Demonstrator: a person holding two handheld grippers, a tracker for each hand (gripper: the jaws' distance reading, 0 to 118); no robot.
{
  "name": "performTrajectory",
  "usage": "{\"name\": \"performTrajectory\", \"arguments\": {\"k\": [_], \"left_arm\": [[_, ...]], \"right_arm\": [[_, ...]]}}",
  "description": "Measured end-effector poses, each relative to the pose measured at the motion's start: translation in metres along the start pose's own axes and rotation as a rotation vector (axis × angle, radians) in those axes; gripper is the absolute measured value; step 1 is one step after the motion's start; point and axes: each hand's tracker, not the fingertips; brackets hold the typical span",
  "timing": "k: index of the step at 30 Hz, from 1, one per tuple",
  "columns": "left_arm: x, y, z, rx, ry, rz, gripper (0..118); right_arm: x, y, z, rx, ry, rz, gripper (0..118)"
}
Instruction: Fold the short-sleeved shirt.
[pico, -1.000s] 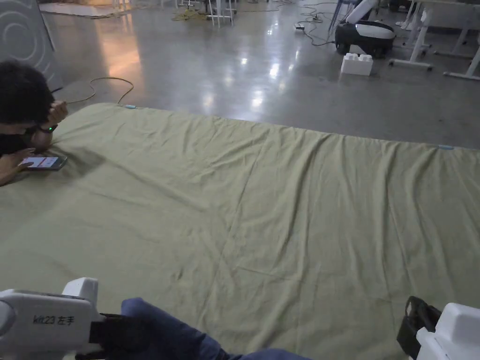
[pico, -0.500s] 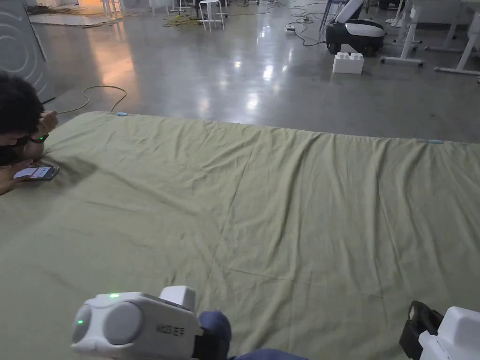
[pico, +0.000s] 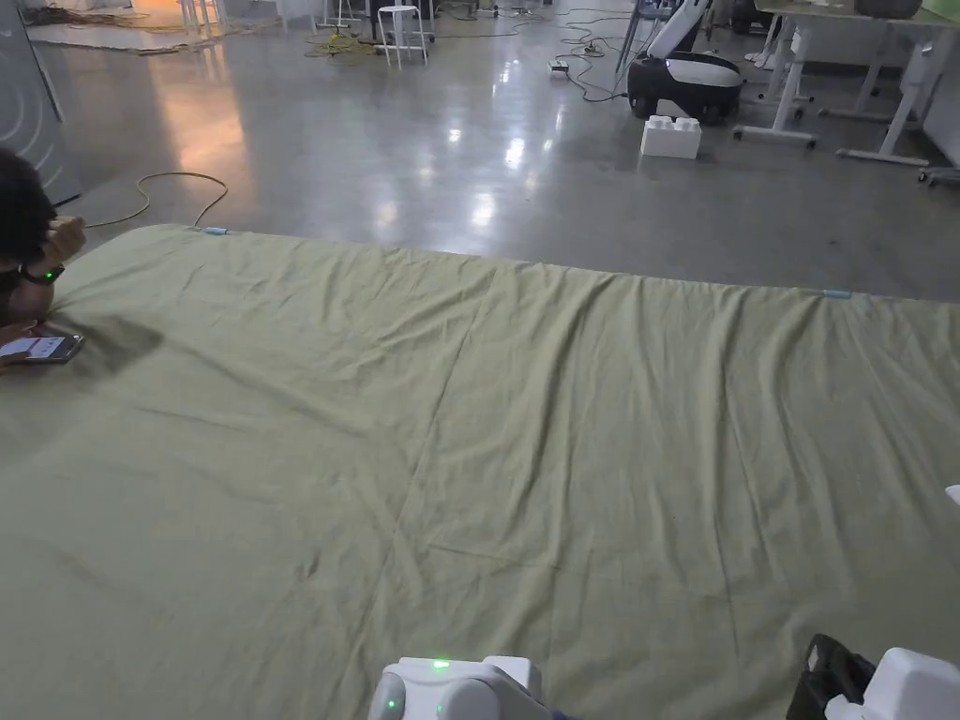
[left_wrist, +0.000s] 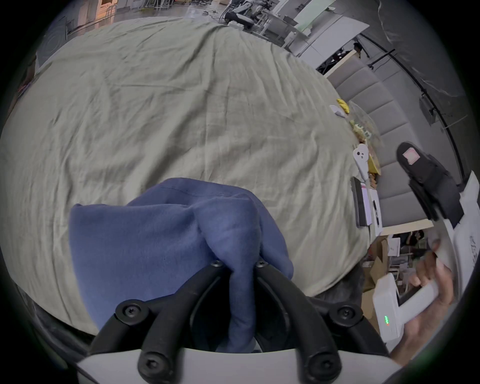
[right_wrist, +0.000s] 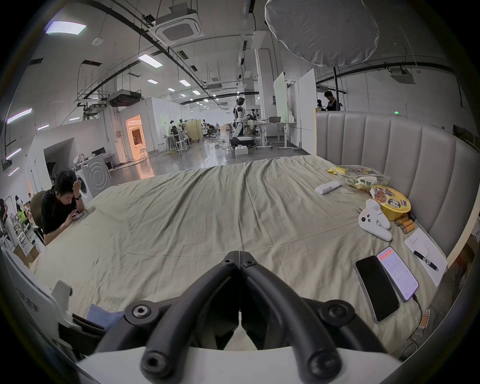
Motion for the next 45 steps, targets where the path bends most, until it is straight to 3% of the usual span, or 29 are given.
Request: {"name": "performTrajectory", "arguments": {"k": [2,6,10,14,17,22,27,32,35,40,43,45], "left_arm": [[-0.002,-0.001,-0.002,0.005,-0.007,0.019,21],[-0.013,-0.007,0.010,0.033,-0.152,0.065,68],[-0.026,-0.009,0.035,0.088,-0.200,0.058,70],[-0.039,-0.010,0.046,0.114,-0.182,0.038,63],[-0.042,-0.010,0.035,0.090,-0.162,0.023,20],[-0.032,-0.017,-0.012,0.042,-0.238,0.009,17],[-0.023,-0.031,-0.046,0.054,-0.212,0.024,12],[-0.026,-0.039,-0.049,0.097,-0.213,0.028,9],[-0.026,-0.033,-0.031,0.107,-0.212,-0.042,9],[-0.033,-0.016,0.023,0.272,-0.232,-0.181,10],[-0.041,-0.005,0.060,0.487,-0.215,-0.249,9],[-0.043,-0.002,0.087,0.635,-0.113,-0.268,9]], "right_arm": [[0.002,0.000,0.001,-0.001,-0.003,-0.001,1],[0.006,0.001,0.004,-0.002,-0.010,0.002,1],[0.008,0.001,0.006,-0.003,-0.013,0.001,1],[0.008,0.000,0.006,-0.008,-0.013,0.008,1],[0.007,-0.003,0.006,-0.013,-0.012,0.009,1],[0.005,-0.008,0.004,-0.028,-0.014,0.006,1],[0.004,-0.009,0.005,-0.029,-0.015,0.014,1],[0.002,-0.005,0.006,-0.015,-0.013,0.020,1],[-0.002,0.000,0.009,0.005,-0.003,0.024,1],[-0.014,0.017,0.015,0.091,0.001,0.054,1],[-0.024,0.030,0.016,0.145,0.005,0.071,1],[-0.032,0.040,0.017,0.193,0.012,0.078,1]]}}
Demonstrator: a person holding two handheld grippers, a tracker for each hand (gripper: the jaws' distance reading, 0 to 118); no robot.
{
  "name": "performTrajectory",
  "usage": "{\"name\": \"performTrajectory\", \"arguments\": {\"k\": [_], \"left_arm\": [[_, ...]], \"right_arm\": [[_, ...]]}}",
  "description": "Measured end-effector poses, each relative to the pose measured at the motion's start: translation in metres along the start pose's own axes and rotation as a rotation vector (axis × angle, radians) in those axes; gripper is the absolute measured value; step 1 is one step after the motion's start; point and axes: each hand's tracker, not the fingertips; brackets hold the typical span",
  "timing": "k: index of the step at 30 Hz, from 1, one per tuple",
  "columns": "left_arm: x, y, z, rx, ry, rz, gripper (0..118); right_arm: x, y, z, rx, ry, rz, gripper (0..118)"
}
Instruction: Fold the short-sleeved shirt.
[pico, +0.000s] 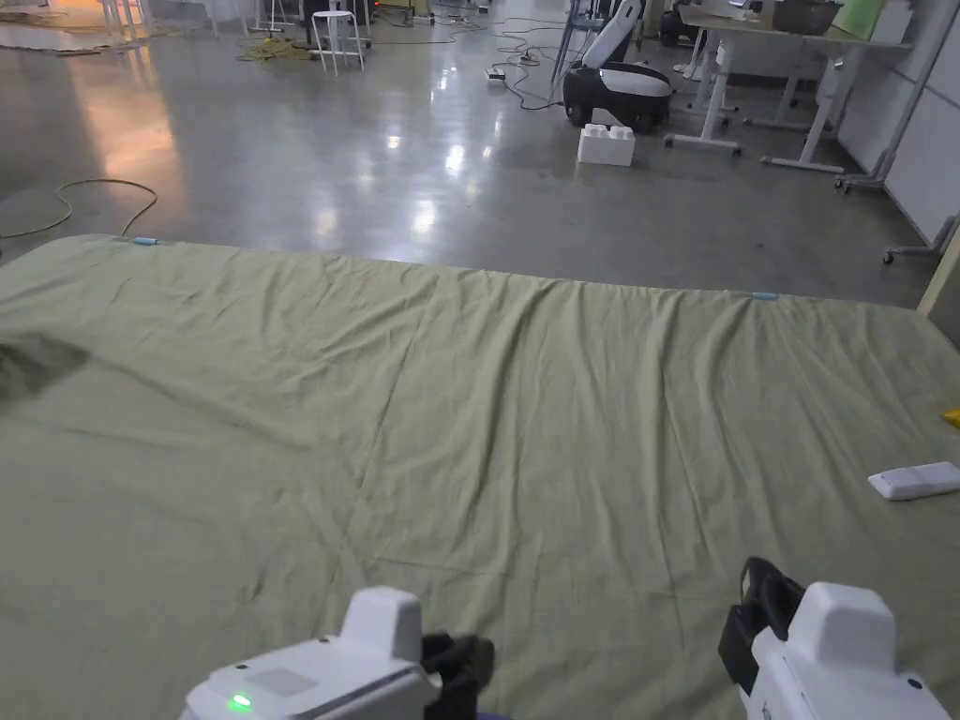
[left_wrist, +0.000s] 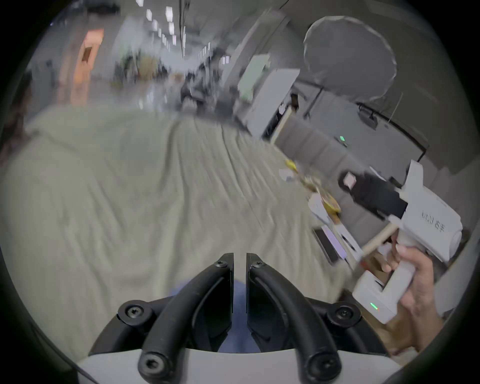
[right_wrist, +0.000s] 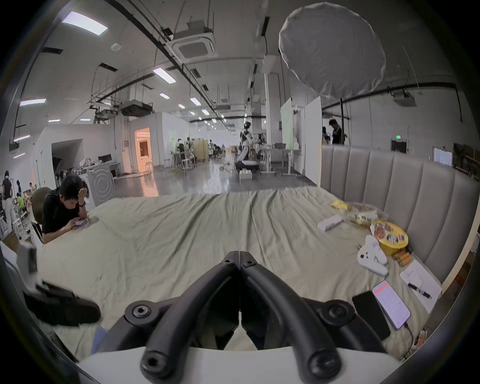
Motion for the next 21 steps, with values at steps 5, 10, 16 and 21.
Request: {"name": "performTrajectory", "arguments": {"k": [5,10,16,21], "left_arm": [[-0.002,0.034,0.040,0.292,0.306,-0.162,9],[-0.016,0.049,0.058,0.521,0.515,-0.215,9],[-0.029,0.059,0.071,0.575,0.642,-0.211,9],[-0.033,0.054,0.077,0.561,0.658,-0.196,9]], "right_arm": [[-0.019,0.027,-0.006,0.093,-0.001,0.027,1],[-0.030,0.049,-0.009,0.186,-0.021,0.055,1],[-0.030,0.057,-0.013,0.223,-0.036,0.068,1],[-0.030,0.056,-0.006,0.199,-0.039,0.056,1]]}}
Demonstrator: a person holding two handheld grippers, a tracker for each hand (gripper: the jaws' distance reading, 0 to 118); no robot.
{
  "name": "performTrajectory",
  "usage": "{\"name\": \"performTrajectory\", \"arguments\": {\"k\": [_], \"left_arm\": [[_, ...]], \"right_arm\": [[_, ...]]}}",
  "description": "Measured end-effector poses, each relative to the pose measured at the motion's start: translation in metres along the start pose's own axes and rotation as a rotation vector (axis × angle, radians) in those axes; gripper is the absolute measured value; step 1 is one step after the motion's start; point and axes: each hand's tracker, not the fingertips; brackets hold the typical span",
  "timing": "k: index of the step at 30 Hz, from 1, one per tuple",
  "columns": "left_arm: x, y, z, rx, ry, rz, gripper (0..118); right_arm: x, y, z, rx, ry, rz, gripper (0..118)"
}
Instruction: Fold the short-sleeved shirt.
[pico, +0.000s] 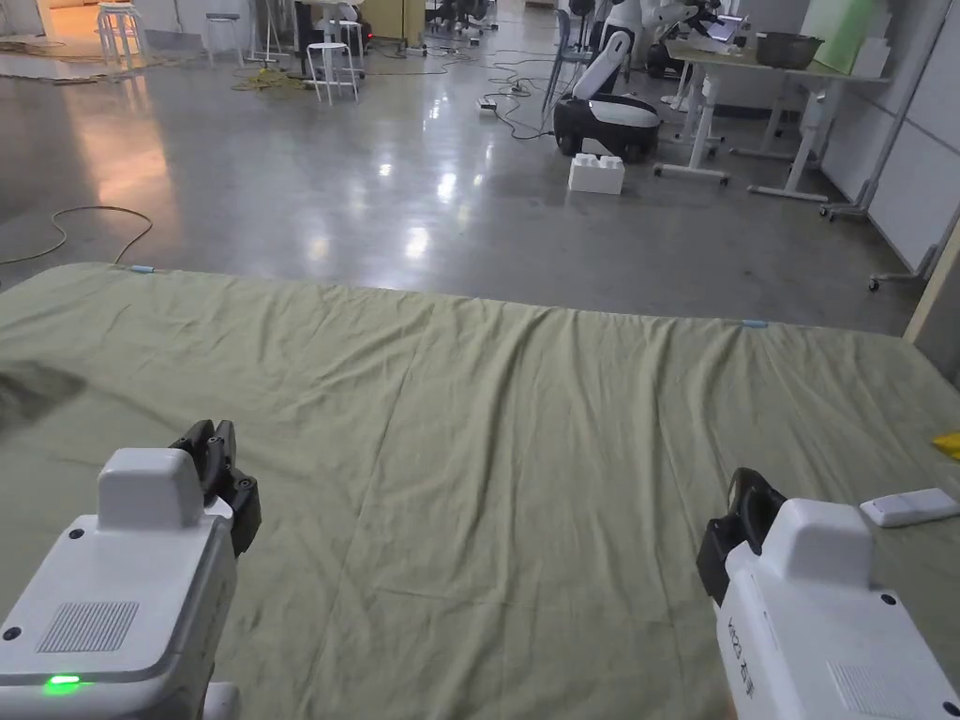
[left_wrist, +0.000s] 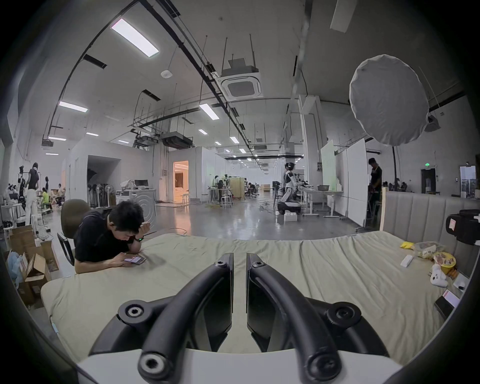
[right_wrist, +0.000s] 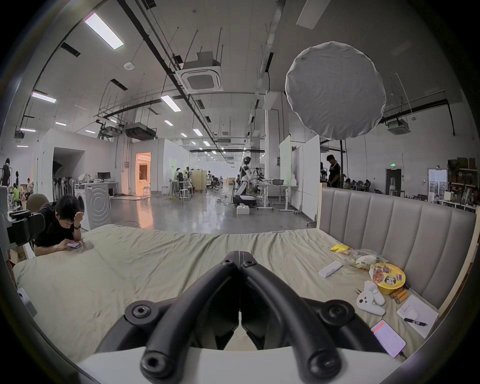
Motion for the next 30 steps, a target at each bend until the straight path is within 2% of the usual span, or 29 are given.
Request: {"name": "performTrajectory", "arguments": {"k": [2,5,8,11,14,16,20,25,26,28,30], "left_arm": [[-0.004,-0.003,0.002,-0.013,-0.024,0.012,10],[-0.007,-0.007,0.006,-0.031,-0.030,-0.008,10],[-0.012,-0.011,0.009,-0.054,-0.043,-0.007,10],[-0.016,-0.017,0.014,-0.078,-0.054,-0.008,10],[-0.020,-0.028,0.020,-0.112,-0.061,-0.004,10],[-0.023,-0.036,0.022,-0.152,-0.080,0.007,10],[-0.029,-0.057,0.028,-0.253,-0.121,0.040,10],[-0.036,-0.089,0.033,-0.425,-0.230,0.136,10],[-0.037,-0.094,0.031,-0.482,-0.269,0.156,11],[-0.041,-0.110,0.021,-0.634,-0.390,0.236,21],[-0.040,-0.124,0.015,-0.749,-0.470,0.265,40]], "right_arm": [[-0.001,-0.004,0.009,-0.027,0.015,-0.028,1],[-0.010,-0.019,0.027,-0.087,0.054,-0.003,1],[-0.027,-0.053,0.049,-0.216,0.133,0.007,1],[-0.050,-0.092,0.069,-0.326,0.221,0.055,1],[-0.076,-0.136,0.086,-0.397,0.303,0.156,1],[-0.090,-0.156,0.090,-0.405,0.318,0.218,1],[-0.099,-0.187,0.083,-0.484,0.308,0.194,1],[-0.091,-0.215,0.067,-0.505,0.245,0.225,1],[-0.089,-0.218,0.066,-0.514,0.240,0.221,1],[-0.084,-0.220,0.067,-0.512,0.220,0.196,1],[-0.082,-0.222,0.066,-0.507,0.221,0.184,1]]}}
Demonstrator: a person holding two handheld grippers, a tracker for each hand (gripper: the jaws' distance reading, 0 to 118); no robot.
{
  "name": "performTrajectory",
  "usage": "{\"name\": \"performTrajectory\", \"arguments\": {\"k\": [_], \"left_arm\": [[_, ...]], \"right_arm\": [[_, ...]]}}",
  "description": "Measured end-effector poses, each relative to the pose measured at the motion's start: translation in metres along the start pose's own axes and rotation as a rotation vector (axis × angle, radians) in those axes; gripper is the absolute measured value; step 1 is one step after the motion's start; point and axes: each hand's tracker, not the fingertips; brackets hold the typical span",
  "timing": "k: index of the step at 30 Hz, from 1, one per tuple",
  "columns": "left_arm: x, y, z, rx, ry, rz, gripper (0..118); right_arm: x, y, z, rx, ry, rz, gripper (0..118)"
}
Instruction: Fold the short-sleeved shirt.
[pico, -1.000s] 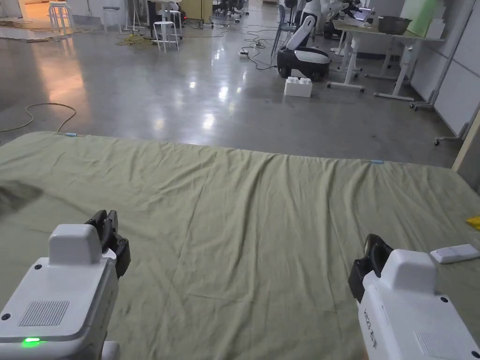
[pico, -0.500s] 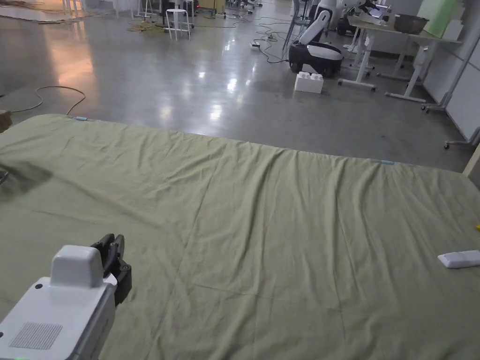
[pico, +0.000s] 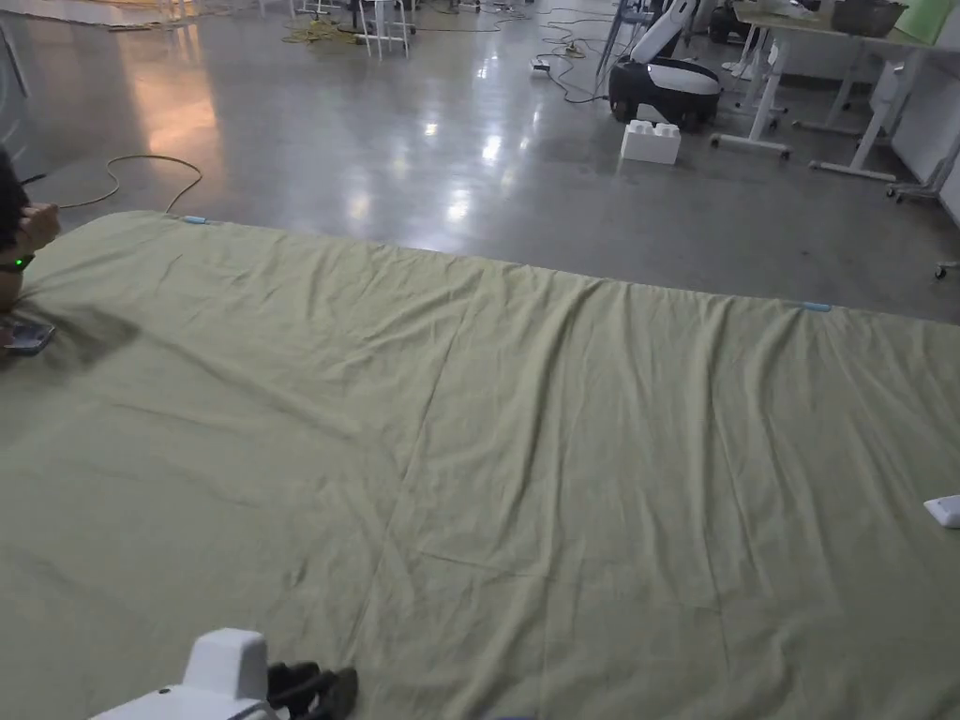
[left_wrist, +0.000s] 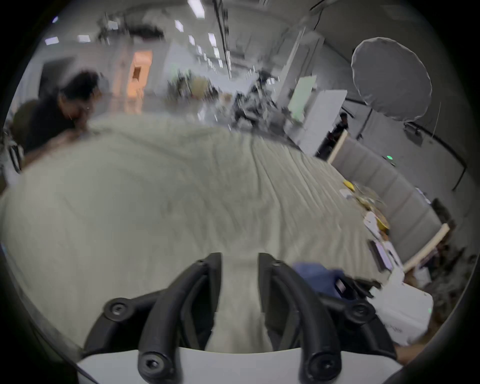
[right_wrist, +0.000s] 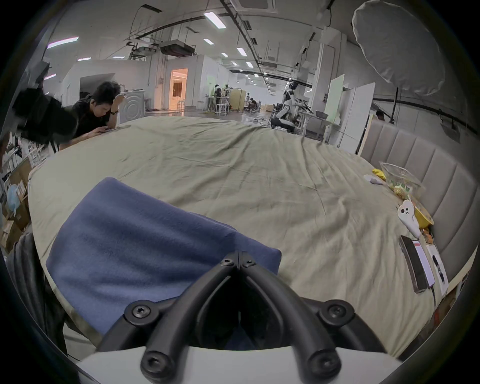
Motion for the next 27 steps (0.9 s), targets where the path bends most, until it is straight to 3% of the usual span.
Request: {"name": "performTrajectory", "arguments": {"k": [6,10,18,23,25,27], "left_arm": [[-0.021,-0.021,-0.038,-0.166,-0.279,0.151,84],[-0.025,-0.031,-0.067,-0.245,-0.413,0.250,96],[-0.024,-0.042,-0.121,-0.383,-0.435,0.290,96],[-0.018,-0.053,-0.150,-0.405,-0.570,0.387,94],[-0.016,-0.057,-0.158,-0.442,-0.591,0.402,74],[-0.017,-0.056,-0.157,-0.440,-0.508,0.353,43]], "right_arm": [[0.010,-0.006,-0.002,-0.006,-0.005,-0.077,1],[0.006,-0.008,-0.003,0.001,0.001,-0.044,1],[0.010,-0.010,-0.004,0.002,0.017,-0.057,1],[0.012,-0.011,-0.004,0.006,0.025,-0.079,1],[0.014,-0.012,-0.003,0.008,0.030,-0.088,1],[0.019,-0.012,-0.005,0.004,0.034,-0.096,1]]}}
